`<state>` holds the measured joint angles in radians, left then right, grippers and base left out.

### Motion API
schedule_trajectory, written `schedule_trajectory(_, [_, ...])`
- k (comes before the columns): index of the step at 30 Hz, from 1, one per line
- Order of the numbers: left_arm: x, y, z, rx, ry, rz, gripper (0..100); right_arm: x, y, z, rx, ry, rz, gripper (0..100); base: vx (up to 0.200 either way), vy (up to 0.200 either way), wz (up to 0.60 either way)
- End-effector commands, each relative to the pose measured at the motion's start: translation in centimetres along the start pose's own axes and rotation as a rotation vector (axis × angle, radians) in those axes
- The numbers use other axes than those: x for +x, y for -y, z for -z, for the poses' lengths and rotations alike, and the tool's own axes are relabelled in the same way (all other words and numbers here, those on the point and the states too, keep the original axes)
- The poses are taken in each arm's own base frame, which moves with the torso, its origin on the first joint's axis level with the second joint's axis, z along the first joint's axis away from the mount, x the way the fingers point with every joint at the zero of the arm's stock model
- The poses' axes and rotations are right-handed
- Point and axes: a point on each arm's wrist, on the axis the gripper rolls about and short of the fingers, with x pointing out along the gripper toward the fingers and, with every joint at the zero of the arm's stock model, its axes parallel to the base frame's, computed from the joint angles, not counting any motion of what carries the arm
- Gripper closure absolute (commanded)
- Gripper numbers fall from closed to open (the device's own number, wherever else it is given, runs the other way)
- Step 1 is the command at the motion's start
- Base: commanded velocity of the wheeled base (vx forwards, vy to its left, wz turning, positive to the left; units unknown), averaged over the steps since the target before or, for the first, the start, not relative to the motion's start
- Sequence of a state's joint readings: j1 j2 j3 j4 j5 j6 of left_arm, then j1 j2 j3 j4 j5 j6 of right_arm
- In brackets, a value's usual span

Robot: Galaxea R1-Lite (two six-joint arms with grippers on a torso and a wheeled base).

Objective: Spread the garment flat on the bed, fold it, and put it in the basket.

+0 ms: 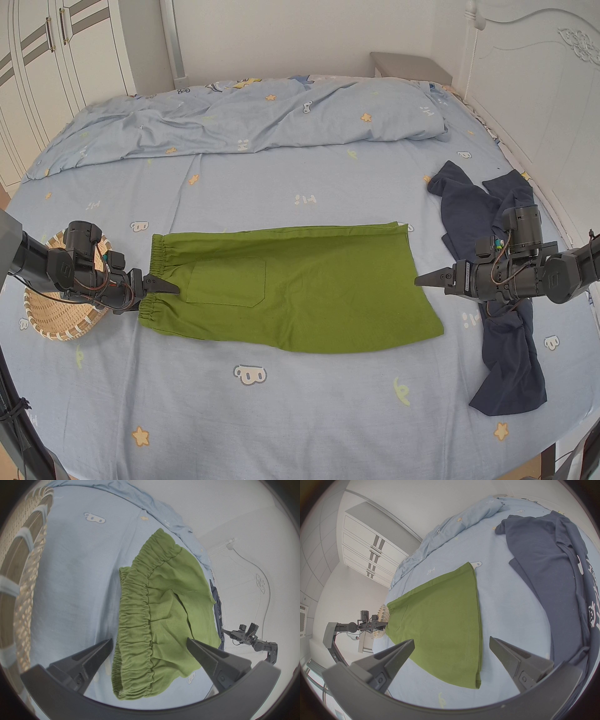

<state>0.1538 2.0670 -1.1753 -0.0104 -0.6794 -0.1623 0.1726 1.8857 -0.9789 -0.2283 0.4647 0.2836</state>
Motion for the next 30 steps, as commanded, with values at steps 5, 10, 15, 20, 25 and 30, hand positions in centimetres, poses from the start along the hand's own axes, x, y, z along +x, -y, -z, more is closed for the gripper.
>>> schedule_trajectory(5, [1.2, -1.0, 0.2, 0.001, 0.003, -0.073, 0, 0.1, 0.0, 0.1, 0.000, -0.003, -0.001, 0, 0.000, 0.000, 0.00])
schedule_trajectory(10, [1.2, -0.8, 0.0, -0.041, 0.011, -0.051, 0, 0.1, 0.0, 0.0, 0.000, -0.001, 0.000, 0, 0.000, 0.000, 0.00])
schedule_trajectory(15, [1.0, -0.7, -0.2, -0.120, -0.008, 0.099, 0, 0.0, 0.2, -0.3, 0.001, 0.007, 0.001, 0, 0.000, 0.000, 0.00])
schedule_trajectory(20, [0.8, -1.0, -0.2, -0.132, -0.012, 0.131, 0, 0.0, 0.2, -0.4, -0.001, 0.013, 0.000, 0, 0.000, 0.000, 0.00])
schedule_trajectory(25, [0.7, -1.6, -0.1, -0.147, -0.025, 0.184, 100, 0.1, 0.2, -0.6, -0.006, 0.028, -0.003, 0, 0.000, 0.000, 0.00])
schedule_trajectory(30, [0.5, -1.8, -0.2, -0.150, -0.017, 0.183, 100, 0.0, 0.3, -0.7, -0.005, 0.031, -0.001, 0, 0.000, 0.000, 0.00])
